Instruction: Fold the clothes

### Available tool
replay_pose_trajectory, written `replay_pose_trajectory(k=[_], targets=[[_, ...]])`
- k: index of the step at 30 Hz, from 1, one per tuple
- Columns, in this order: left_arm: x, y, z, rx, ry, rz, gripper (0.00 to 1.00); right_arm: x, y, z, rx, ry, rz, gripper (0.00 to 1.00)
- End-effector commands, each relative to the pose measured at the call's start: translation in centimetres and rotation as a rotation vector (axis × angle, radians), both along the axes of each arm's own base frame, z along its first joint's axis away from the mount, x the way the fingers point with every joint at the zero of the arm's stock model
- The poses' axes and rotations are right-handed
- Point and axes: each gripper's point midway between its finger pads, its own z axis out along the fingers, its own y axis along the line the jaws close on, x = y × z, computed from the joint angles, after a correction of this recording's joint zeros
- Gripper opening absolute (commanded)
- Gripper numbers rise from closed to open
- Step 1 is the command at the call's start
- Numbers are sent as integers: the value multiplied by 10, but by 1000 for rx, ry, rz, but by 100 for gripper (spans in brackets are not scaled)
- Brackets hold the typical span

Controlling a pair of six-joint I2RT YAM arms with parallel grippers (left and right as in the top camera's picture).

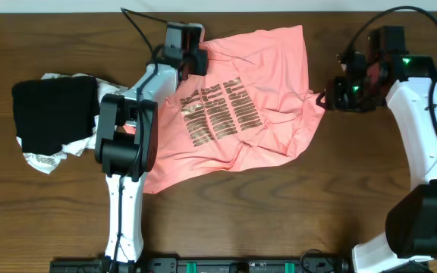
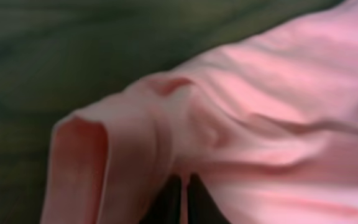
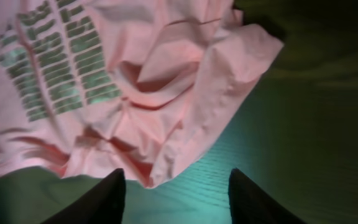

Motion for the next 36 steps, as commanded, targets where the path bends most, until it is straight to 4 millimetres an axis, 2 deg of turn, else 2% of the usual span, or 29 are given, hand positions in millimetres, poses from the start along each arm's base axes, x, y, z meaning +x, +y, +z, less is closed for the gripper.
replay_pose_trajectory(k=[1, 3, 8, 11, 14, 19, 23, 31, 32, 33, 36], targets=[[-4, -27, 17, -67, 32, -71, 13, 5, -10, -2, -89, -38, -7, 55], [-12, -30, 22, -64, 69, -79, 22, 13, -10, -10, -85, -50, -39, 54], [-50, -36, 32, -35, 204, -100, 30, 44, -20, -42, -111, -97, -138, 54], [-89, -42, 30, 0, 339, -124, 36, 65, -20, -63, -108, -130, -142, 54], [-129, -55, 23, 30, 474, -167, 38, 83, -20, -84, -106, -150, -144, 54], [-179, -79, 16, 91, 607, -243, 38, 94, -20, -125, -108, -120, -142, 54], [-197, -92, 13, 124, 634, -280, 39, 91, -20, -147, -110, -78, -140, 49], [-206, -83, -1, 199, 656, -263, 39, 86, -21, -160, -114, -42, -140, 33], [-207, -82, -2, 205, 658, -260, 39, 85, -21, -161, -114, -37, -140, 28], [-209, -81, -4, 209, 667, -260, 39, 83, -22, -162, -115, -29, -141, 17], [-216, -77, -10, 217, 689, -259, 39, 80, -26, -160, -129, -19, -147, 2]])
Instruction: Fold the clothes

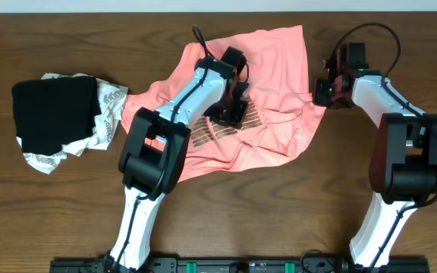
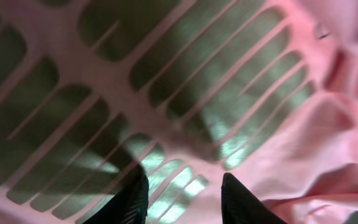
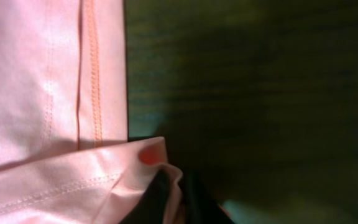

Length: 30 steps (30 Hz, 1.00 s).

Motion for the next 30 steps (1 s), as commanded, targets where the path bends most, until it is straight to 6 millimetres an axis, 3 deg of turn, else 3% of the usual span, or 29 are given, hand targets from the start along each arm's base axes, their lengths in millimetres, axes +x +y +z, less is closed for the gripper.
replay_pose_trajectory(k=[1, 7, 11, 14, 19, 30], targets=[[-7, 9, -1, 29, 11, 8, 39, -7, -7, -5, -23, 30, -7, 1], [-21, 22, -18, 85, 48, 7, 39, -17, -30, 38, -52, 0, -6, 1], [-27, 31, -25, 126, 58, 6, 39, -29, -61, 73, -100, -22, -75, 1], [-27, 32, -26, 130, 58, 6, 39, -49, -90, 87, -168, 16, -133, 1], [-25, 31, -26, 125, 48, 6, 39, -83, -110, 80, -187, 139, -150, 1], [-21, 29, -27, 116, 31, 7, 40, -137, -108, 74, -189, 359, -163, 1]])
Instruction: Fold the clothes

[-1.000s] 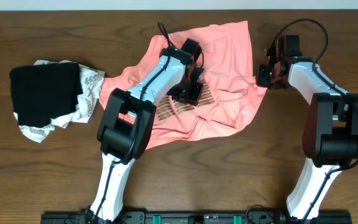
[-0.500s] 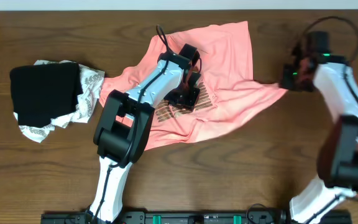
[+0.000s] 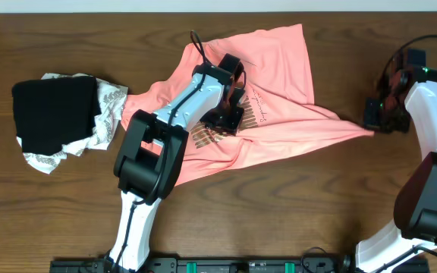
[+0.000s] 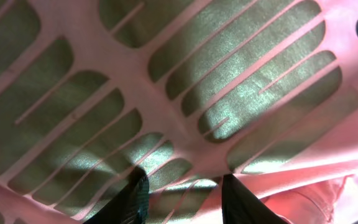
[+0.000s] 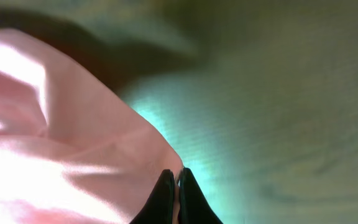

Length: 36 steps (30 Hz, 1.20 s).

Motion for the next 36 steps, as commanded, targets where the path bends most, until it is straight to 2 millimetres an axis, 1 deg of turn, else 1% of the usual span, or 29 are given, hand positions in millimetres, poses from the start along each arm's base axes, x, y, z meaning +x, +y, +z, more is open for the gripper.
replay_pose_trajectory(k=[1, 4, 6, 8, 9, 10, 11, 14, 16, 18, 20, 22, 24, 25, 26, 28, 29, 30, 31, 32, 34, 36], targets=[[-6, 15, -21, 74, 23, 7, 40, -17, -8, -2, -42, 71, -32, 1], [-6, 16, -21, 77, 21, 4, 40, -32, -12, 0, -73, 132, -77, 2], [-6, 16, -21, 78, 21, 4, 40, -44, -19, 2, -121, 178, -130, 1], [-6, 16, -21, 78, 21, 4, 40, -52, -25, 5, -168, 204, -168, 2], [-6, 16, -21, 78, 22, 4, 40, -52, -28, 5, -182, 206, -177, 8], [-6, 16, -21, 78, 22, 4, 40, -52, -30, 6, -195, 203, -186, 17], [-7, 16, -21, 79, 23, 4, 40, -52, -31, 6, -203, 200, -194, 23], [-7, 17, -21, 79, 25, 4, 40, -46, -34, 5, -213, 173, -206, 32], [-8, 17, -21, 81, 28, 3, 40, -38, -39, 6, -238, 136, -220, 36], [-10, 18, -21, 87, 39, 3, 40, -23, -38, 4, -219, 75, -231, 33], [-15, 21, -20, 97, 58, 2, 40, 0, -19, -1, -92, -7, -159, 27], [-22, 24, -20, 111, 85, 2, 40, 32, 24, 2, 148, -139, 22, 22], [-24, 25, -19, 116, 94, 1, 40, 59, 60, 15, 327, -275, 125, 17], [-24, 25, -19, 115, 94, 1, 40, 70, 72, 21, 376, -331, 152, 13], [-23, 25, -19, 113, 89, 1, 40, 83, 82, 27, 405, -386, 175, 11], [-19, 23, -20, 106, 76, 2, 40, 101, 91, 31, 393, -448, 173, 10], [-18, 22, -20, 102, 69, 2, 40, 111, 96, 31, 379, -477, 174, 11], [-16, 21, -20, 98, 61, 3, 40, 120, 102, 29, 363, -500, 189, 24], [-15, 20, -20, 95, 56, 3, 40, 126, 106, 26, 345, -515, 205, 44], [-14, 20, -20, 93, 53, 3, 40, 132, 110, 21, 324, -523, 218, 49], [-14, 20, -20, 93, 52, 3, 40, 141, 116, 6, 283, -522, 235, 50], [-17, 22, -20, 101, 66, 3, 41, 144, 122, -11, 274, -502, 246, 50]])
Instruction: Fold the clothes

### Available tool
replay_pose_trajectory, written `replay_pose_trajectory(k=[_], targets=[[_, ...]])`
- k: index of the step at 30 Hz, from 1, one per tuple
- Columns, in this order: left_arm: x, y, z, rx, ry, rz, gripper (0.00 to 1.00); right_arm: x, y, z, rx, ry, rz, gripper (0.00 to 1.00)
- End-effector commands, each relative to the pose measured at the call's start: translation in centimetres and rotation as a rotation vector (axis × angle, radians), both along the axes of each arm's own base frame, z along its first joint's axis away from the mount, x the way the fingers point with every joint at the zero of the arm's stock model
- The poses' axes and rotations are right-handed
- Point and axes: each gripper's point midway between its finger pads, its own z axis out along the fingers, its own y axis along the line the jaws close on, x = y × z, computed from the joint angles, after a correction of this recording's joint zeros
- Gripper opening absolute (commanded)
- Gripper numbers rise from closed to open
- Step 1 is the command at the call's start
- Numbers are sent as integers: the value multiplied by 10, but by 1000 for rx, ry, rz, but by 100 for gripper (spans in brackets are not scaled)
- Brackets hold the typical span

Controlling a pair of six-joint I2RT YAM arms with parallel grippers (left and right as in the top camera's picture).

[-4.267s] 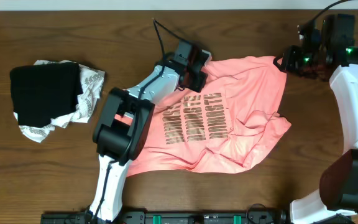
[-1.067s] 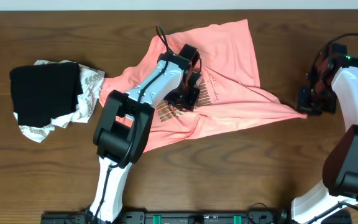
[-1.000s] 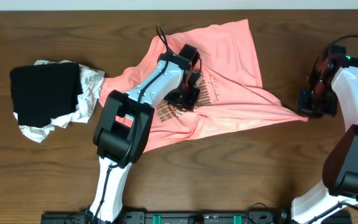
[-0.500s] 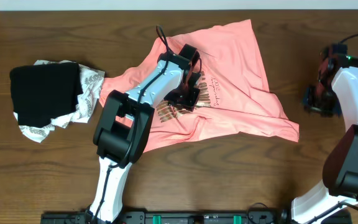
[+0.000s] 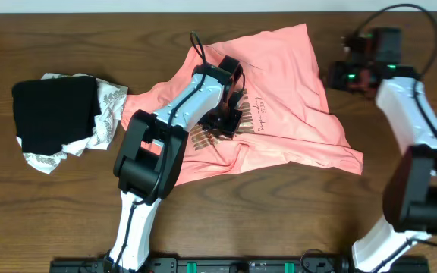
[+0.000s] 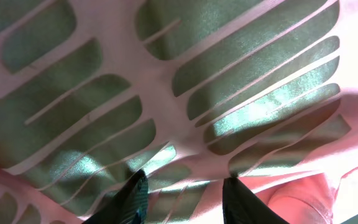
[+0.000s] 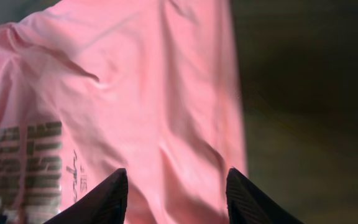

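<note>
A pink T-shirt with a dark striped print lies spread on the wooden table, print up, and its right corner is flat. My left gripper is open and rests on the print. In the left wrist view the left gripper has printed cloth between and under its fingertips. My right gripper hovers open by the shirt's upper right edge. In the right wrist view the right gripper holds nothing, and the shirt lies below it.
A folded black garment lies on a white patterned cloth at the table's left side. Bare wood shows in front of the shirt and to the right of it.
My right gripper was shut on the shirt's right corner, stretched out to the right. It is now open, farther back near the shirt's upper right edge, and the corner lies flat. The left gripper stays on the print.
First my left gripper was shut on the shirt's back left part, with the right open beside the crumpled right edge. Then the left lay open on the print and the right was shut on the right edge. That corner was stretched rightward, and now lies let go and spread.
</note>
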Motion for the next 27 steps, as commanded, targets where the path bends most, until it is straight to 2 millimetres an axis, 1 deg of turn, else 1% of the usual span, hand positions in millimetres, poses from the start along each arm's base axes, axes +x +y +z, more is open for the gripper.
replay_pose_trajectory(k=[1, 5, 7, 9, 11, 13, 15, 16, 17, 19, 20, 24, 25, 27], targets=[[-10, 16, -19, 71, 42, 3, 41, 0, 7, -42, -20, 75, 6, 50], [-20, 31, -18, 144, 76, -4, 40, -3, 5, -77, -22, 141, 3, 49], [-24, 35, -17, 167, 91, -7, 40, -5, 3, -88, -22, 163, -2, 49], [-29, 38, -16, 178, 112, -8, 41, -5, 0, -95, -30, 173, -4, 51], [-34, 41, -14, 190, 134, -9, 41, -5, 0, -98, -31, 176, -2, 50], [-40, 44, -13, 202, 158, -10, 41, -7, -3, -101, -51, 186, -12, 45], [-42, 45, -12, 207, 167, -11, 41, -8, -4, -104, -66, 197, -17, 39], [-42, 45, -12, 207, 167, -11, 40, -9, -4, -105, -65, 201, -17, 38], [-41, 45, -12, 206, 164, -11, 41, -10, -2, -108, -62, 209, -18, 38], [-39, 43, -13, 201, 156, -10, 41, -12, 3, -110, -60, 217, -7, 44], [-38, 43, -13, 198, 150, -10, 41, -13, 5, -111, -61, 222, -2, 44], [-35, 41, -14, 192, 138, -9, 41, -18, 11, -113, -63, 240, 12, 27], [-35, 41, -14, 191, 137, -9, 46, -19, 12, -114, -63, 245, 13, 23], [-34, 41, -15, 190, 133, -9, 46, -22, 12, -115, -58, 258, 16, 11]])
